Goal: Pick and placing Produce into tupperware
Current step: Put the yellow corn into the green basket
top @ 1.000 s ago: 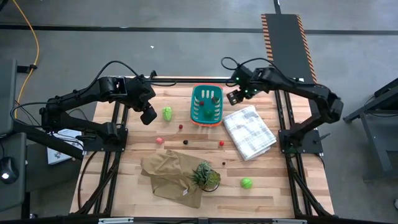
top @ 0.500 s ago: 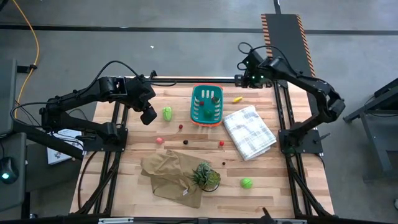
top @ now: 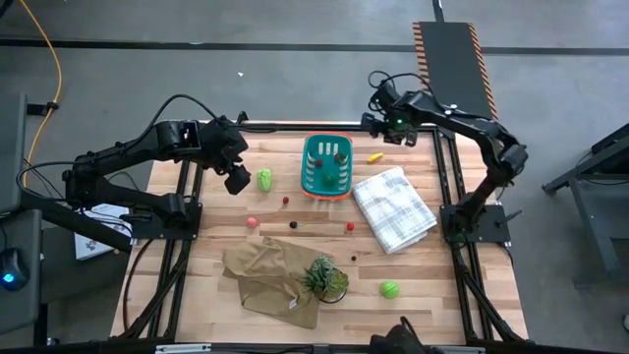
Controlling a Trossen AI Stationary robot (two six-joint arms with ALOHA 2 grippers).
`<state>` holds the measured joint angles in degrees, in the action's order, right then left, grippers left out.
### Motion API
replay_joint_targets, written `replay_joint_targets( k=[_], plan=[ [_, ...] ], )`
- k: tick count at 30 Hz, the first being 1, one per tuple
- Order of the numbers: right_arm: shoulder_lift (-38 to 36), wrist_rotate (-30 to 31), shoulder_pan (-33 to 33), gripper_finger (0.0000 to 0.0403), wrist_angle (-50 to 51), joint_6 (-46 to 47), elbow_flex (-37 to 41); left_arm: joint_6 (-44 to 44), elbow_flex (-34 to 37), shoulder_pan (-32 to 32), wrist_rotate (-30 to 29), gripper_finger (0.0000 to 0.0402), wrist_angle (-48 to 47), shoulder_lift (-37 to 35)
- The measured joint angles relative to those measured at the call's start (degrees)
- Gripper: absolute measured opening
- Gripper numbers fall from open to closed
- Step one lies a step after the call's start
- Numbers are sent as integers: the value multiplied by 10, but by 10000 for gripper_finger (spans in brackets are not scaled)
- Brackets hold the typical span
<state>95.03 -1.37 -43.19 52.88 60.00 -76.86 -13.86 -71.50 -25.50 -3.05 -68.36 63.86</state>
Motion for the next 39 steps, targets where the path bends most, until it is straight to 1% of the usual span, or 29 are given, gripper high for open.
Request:
replay_joint_targets(
  k=[9,19,24,31,35,39],
  plan=[
    [44,5,18,178,0,115,0,26,0,0,-7,248,8,0],
    [73,-12,21,178,2,222,0,61,0,0,-11,248,10,0],
    [81,-10,21,178,3,275,0,72,0,0,-11,248,10,0],
    [81,17,21,178,4,330,0,91,0,0,-11,248,10,0],
    [81,25,20,178,4,359,0,95,0,0,-26,248,9,0],
    [81,38,20,178,1,390,3,101,0,0,-29,248,8,0]
  ],
)
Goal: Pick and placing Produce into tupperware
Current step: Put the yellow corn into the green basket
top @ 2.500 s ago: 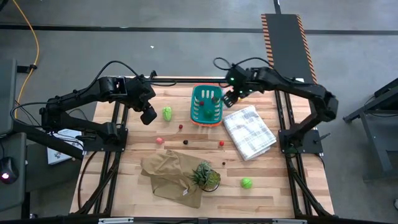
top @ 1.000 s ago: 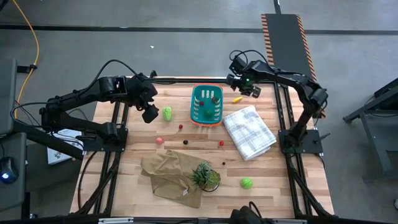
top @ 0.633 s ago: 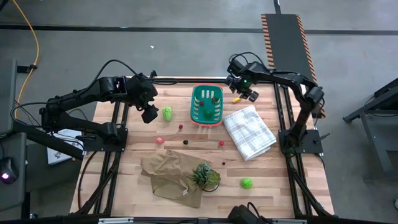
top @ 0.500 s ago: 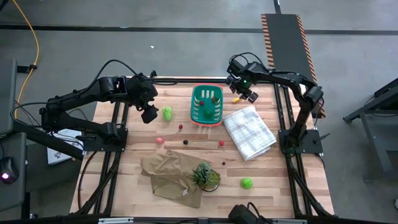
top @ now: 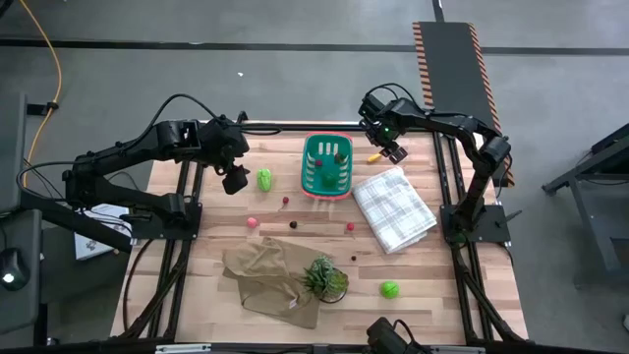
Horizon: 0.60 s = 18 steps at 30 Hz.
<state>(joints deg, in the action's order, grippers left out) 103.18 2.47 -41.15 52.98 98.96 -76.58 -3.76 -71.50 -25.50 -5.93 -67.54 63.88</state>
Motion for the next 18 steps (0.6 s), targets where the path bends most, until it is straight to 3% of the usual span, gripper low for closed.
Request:
replay_joint_targets(
  k=[6,18],
  plan=[
    [0,-27,0,178,-27,23,31,9,0,0,-11,248,-2,0],
    [0,-26,4,178,-67,26,68,20,0,0,-23,248,-6,0]
  ],
)
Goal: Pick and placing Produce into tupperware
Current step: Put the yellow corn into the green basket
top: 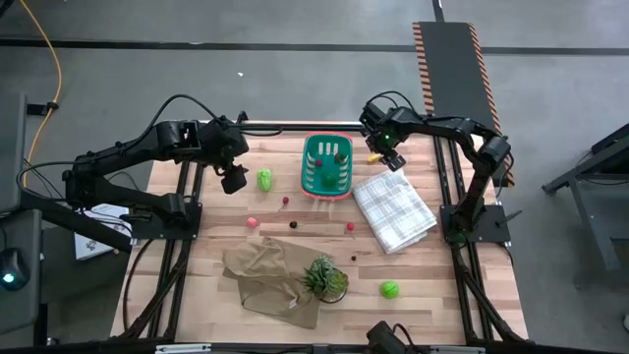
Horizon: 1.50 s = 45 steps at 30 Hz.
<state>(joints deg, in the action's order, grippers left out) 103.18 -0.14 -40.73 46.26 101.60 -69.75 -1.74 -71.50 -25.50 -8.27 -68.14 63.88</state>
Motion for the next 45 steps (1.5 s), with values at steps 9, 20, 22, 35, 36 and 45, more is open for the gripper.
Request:
replay_joint_targets(
  k=[9,20,22,35,36,45],
  plan=[
    [0,6,-2,178,-23,1,14,0,0,0,-1,248,-5,0],
    [27,-2,-9,178,-66,-6,13,-1,0,0,-2,248,-7,0],
    [33,-7,-9,178,-73,-5,13,-1,0,0,-2,248,-7,0],
    [40,-16,-10,178,-52,-5,13,-1,0,0,-4,248,-10,0],
    [40,-16,-10,178,-52,-6,13,-1,0,0,-4,248,-10,0],
    [40,-16,-17,167,-47,-14,13,-2,0,0,-4,248,-10,0]
  ],
)
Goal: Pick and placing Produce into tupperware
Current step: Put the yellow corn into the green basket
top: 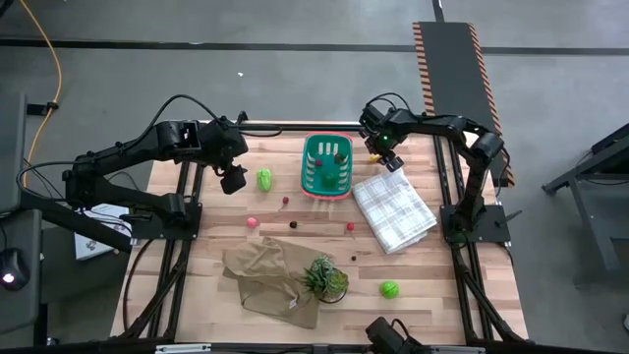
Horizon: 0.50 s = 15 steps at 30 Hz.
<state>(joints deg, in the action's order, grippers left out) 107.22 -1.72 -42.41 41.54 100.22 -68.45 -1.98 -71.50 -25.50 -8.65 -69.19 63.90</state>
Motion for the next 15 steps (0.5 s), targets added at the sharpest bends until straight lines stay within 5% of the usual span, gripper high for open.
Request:
replay_joint_targets(
  k=[15],
  plan=[
    [0,-3,-7,154,-1,-2,0,-9,0,0,0,248,0,0]
  ],
)
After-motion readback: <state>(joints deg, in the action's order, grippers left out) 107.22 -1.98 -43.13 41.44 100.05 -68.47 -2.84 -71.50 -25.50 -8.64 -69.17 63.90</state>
